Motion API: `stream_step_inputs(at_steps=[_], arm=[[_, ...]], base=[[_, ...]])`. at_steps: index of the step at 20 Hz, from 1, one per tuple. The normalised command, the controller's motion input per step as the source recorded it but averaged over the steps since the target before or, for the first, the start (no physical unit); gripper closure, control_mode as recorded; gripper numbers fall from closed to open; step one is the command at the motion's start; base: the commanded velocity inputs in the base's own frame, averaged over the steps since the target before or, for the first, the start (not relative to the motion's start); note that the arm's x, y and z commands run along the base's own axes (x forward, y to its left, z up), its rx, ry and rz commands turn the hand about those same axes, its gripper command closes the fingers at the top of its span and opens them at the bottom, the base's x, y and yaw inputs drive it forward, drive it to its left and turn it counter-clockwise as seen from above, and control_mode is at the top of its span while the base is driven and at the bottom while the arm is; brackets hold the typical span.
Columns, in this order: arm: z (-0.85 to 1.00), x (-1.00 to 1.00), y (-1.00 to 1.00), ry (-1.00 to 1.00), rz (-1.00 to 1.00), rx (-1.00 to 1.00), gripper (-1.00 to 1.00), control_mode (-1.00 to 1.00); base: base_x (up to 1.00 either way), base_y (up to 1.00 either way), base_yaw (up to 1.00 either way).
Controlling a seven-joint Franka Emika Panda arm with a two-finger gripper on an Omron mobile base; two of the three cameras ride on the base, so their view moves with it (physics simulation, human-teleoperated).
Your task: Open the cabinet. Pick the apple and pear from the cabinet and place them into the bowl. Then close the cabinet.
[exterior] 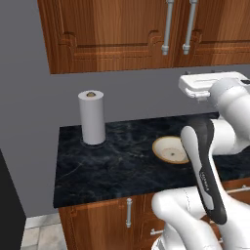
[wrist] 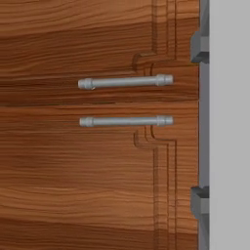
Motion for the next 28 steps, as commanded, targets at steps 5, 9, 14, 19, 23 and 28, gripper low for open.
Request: stream_step_inputs(at_steps=[5,9,14,19,23,28], arm=[[0.38,0.21,0.02,-0.04,-0.05,0.00,-1.00,-1.00],[0.21,0.51,0.00,0.00,-0.02,0.00,-1.00,-1.00],[0.15,0.59,0.07,0.00,-0.02,0.00,-1.00,-1.00],[0.02,0.63,0.15,0.00,0.00,0.00,-1.00,-1.00],[0.03,0.73,0.00,0.00,-0.04,0.00,-1.00,-1.00],[0.02,0.86,0.00,0.01,-0.07,0.00,-1.00,-1.00]], base=[[0.00,0.00,0.00],[0.00,0.00,0.00],[0.00,0.00,0.00],[0.00,0.00,0.00],[0.00,0.00,0.00],[0.00,0.00,0.00]])
